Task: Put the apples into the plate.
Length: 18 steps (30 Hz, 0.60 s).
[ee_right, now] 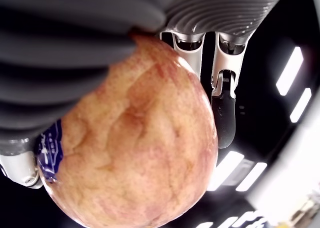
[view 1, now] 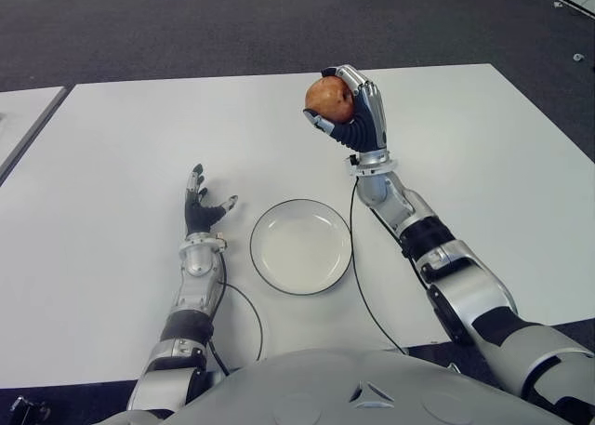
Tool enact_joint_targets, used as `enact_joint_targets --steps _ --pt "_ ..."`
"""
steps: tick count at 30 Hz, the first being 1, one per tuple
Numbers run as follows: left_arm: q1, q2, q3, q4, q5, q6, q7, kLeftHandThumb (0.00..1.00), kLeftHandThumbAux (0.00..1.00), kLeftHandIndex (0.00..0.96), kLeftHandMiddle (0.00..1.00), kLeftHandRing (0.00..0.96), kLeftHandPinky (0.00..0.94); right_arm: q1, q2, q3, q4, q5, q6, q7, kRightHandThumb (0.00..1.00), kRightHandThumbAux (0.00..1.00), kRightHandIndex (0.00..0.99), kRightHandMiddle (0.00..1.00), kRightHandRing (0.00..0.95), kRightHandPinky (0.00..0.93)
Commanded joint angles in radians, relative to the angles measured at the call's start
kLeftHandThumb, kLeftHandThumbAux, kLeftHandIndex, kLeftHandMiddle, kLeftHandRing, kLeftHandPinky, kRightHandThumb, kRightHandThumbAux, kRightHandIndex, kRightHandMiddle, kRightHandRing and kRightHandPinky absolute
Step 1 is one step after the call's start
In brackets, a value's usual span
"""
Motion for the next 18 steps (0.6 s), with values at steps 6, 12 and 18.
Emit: enact_joint_targets --steps 6,12,18 --pt "0.005 0.003 0.005 0.048 -0.006 0.032 -0.015 0.127 0.539 0.0 0.0 0.0 0.015 0.154 0.001 0.029 -0.219 -0.003 -0.05 0.113 0.855 0.677 0.399 0.54 0.854 0.866" --pt "-0.008 0.001 0.008 0.058 -0.011 0.03 -0.016 0.121 0.527 0.0 0.0 0.0 0.021 0.219 -0.016 0.082 -0.204 -0.004 -0.176 0.186 0.853 0.679 0.397 0.541 0.849 0.841" --pt "-0.014 0.0 0.009 0.068 -0.008 0.018 -0.009 0.118 0.52 0.0 0.0 0.0 0.027 0.234 -0.044 0.097 -0.187 -0.02 -0.24 0.251 0.851 0.68 0.395 0.54 0.846 0.834"
